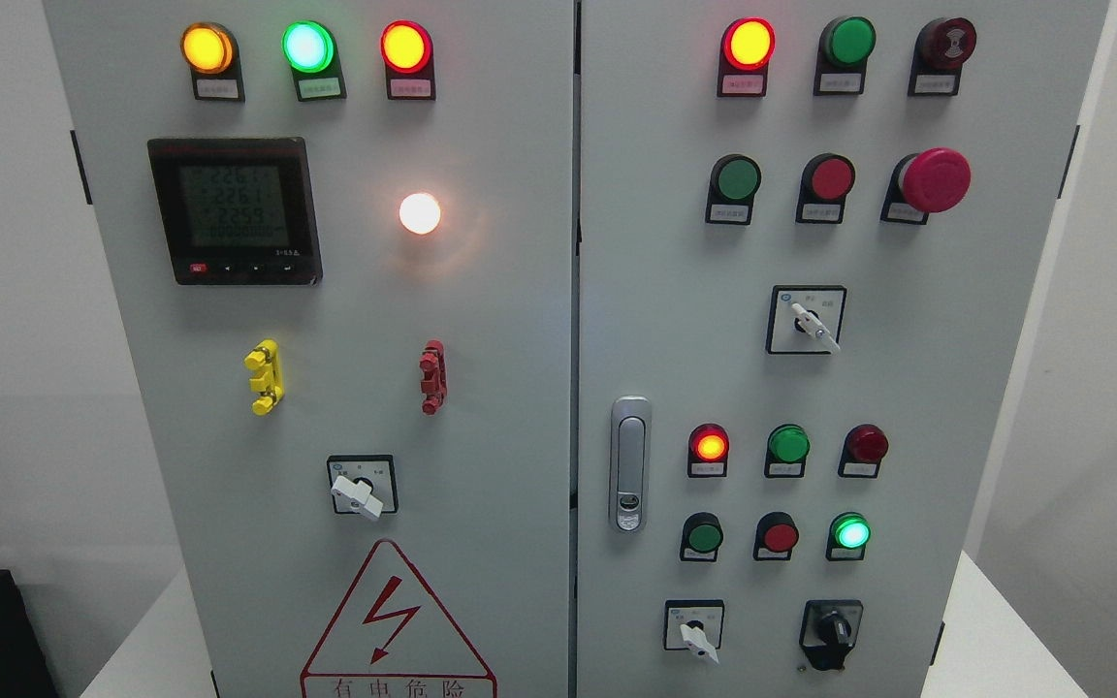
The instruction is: Trip black knob to open circuit
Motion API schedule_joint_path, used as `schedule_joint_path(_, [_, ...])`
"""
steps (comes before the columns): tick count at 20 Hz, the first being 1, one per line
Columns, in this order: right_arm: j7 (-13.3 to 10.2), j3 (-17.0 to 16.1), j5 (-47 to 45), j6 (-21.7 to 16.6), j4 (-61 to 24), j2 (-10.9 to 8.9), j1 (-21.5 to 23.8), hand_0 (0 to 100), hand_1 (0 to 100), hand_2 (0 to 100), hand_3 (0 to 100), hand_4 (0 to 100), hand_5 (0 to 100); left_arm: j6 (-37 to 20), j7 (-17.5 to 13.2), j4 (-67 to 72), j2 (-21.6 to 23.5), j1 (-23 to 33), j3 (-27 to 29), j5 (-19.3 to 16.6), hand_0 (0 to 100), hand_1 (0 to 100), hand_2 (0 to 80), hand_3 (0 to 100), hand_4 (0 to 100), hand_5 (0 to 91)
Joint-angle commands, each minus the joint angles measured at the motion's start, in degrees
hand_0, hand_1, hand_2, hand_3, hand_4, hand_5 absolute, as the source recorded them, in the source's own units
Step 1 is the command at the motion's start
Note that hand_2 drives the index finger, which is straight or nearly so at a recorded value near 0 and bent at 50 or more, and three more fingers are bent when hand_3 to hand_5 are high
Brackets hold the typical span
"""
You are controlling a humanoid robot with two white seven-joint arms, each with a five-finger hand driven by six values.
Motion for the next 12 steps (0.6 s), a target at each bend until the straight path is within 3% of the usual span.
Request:
schedule_joint_path(1, [0.4,-0.2,-0.2,-0.9,-1.7,-0.11,0.2,6,8,0,0,0,0,0.1,0.0,0.1,-0.1,0.0,0.1,0.1,12,39,0.0,0,0,0.0])
schedule_joint_path(12, [0.4,-0.3,-0.2,-0.9,-1.8,-0.11,0.4,10,13,0,0,0,0,0.1,0.0,0.1,-0.1,0.0,0.1,0.1,12,39,0.0,0,0,0.0])
